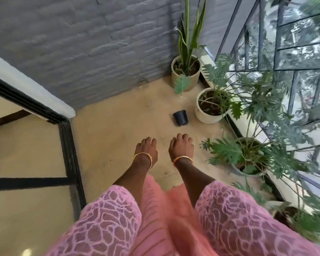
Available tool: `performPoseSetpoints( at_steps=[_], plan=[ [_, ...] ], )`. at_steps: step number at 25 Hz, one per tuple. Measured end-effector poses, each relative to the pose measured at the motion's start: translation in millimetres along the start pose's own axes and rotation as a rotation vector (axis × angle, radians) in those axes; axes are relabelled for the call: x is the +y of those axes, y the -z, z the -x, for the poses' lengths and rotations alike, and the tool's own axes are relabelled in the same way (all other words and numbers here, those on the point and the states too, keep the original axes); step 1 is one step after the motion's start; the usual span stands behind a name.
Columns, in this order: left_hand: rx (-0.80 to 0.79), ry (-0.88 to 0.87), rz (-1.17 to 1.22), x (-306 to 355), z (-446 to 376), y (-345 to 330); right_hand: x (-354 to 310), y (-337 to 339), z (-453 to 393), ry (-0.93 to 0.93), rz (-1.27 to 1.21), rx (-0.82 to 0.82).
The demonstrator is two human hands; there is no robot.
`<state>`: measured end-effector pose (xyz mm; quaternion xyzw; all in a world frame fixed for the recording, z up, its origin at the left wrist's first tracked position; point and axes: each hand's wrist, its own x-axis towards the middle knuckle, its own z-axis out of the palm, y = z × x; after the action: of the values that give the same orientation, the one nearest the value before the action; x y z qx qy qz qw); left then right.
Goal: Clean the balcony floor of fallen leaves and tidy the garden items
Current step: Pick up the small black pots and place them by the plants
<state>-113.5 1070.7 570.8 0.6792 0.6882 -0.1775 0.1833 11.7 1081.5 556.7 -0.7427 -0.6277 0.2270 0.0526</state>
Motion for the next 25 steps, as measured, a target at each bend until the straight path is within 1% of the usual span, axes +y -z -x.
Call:
performPoseSetpoints(
  at_steps=[5, 7, 10, 13, 16, 17, 19, 21, 23, 24, 25],
  plan=[
    [-0.108, -0.133, 0.0, -14.1, -99.5, 28.5, -1.0, -7.2, -77.3, -0.172, 0.01, 0.013],
    [-0.156, -0.2, 0.017, -30.4, -143.3, 43.0, -15.9, -14.1, -109.0, -0.273, -0.003, 0.033],
    [-0.214, -0.268, 0.008, -61.0, -198.5, 56.0, -49.8, -26.5, -151.4, -0.37, -0.043, 0.034],
    [-0.292, -0.245, 0.037, -78.5, -257.5, 50.9, -65.4, -51.8, -203.6, -0.454, -0.085, -0.022],
    [-0.355, -0.25, 0.044, -81.3, -323.9, 30.0, -58.1, -93.2, -264.3, -0.543, -0.156, -0.084],
    [-0.371, -0.249, 0.055, -80.2, -352.9, 13.9, -50.4, -115.3, -291.0, -0.592, -0.197, -0.102],
    [-0.41, -0.198, 0.138, -77.5, -405.0, -25.9, -30.7, -159.5, -340.1, -0.705, -0.27, -0.141],
    [-0.444, -0.085, 0.285, -72.7, -457.6, -73.9, -5.5, -207.9, -389.8, -0.758, -0.308, -0.162],
    [-0.478, 0.138, 0.515, -67.6, -506.8, -124.2, 23.7, -259.8, -436.9, -0.806, -0.338, -0.132],
    [-0.503, 0.248, 0.615, -64.6, -528.0, -145.4, 38.6, -282.4, -457.2, -0.857, -0.355, -0.12],
    [-0.542, 0.341, 0.707, -61.5, -546.5, -166.3, 52.2, -302.2, -475.6, -0.952, -0.385, -0.113]
  ],
)
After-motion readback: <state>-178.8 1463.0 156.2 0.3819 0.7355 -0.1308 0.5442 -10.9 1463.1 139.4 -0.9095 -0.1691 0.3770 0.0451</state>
